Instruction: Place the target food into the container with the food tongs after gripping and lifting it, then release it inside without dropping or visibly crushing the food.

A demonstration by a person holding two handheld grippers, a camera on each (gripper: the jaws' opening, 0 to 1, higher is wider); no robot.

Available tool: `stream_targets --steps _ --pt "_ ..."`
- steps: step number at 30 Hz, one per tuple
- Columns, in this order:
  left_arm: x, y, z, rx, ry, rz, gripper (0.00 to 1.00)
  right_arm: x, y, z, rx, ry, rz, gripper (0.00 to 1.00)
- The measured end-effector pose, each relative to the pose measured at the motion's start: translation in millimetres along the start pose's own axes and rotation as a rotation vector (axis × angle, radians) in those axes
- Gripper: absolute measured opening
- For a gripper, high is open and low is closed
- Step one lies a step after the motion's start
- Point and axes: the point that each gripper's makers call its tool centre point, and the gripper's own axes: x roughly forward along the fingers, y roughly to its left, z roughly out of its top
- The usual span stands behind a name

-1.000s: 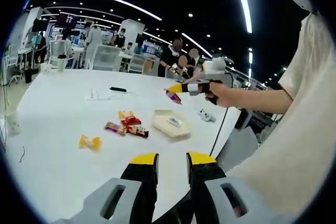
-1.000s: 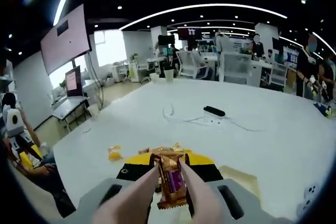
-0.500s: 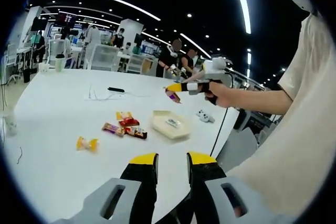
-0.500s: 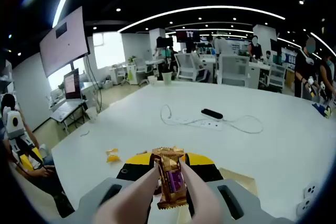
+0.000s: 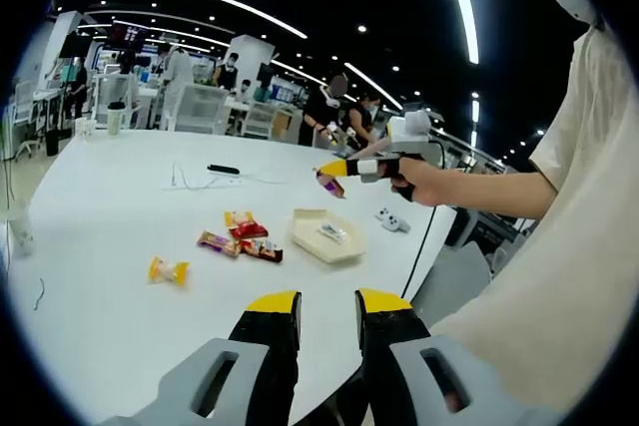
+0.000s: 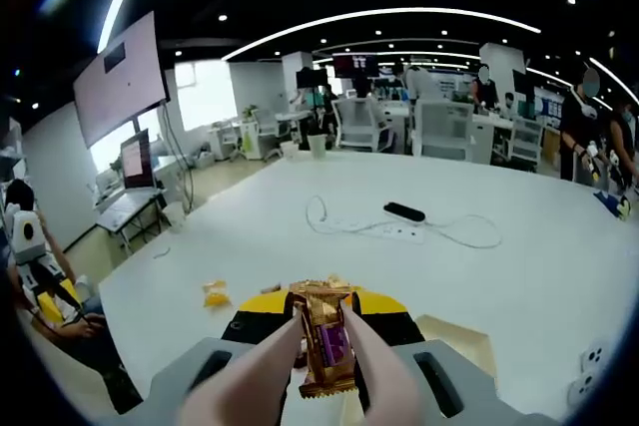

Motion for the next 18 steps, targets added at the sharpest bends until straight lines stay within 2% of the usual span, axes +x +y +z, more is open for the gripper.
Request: stream_targets --steps 18 --pt "-1.2 -0.6 -2.3 -0.002 0.000 0.000 0.21 -0.5 -4.1 3.8 -0.006 -0.003 -0.006 0.23"
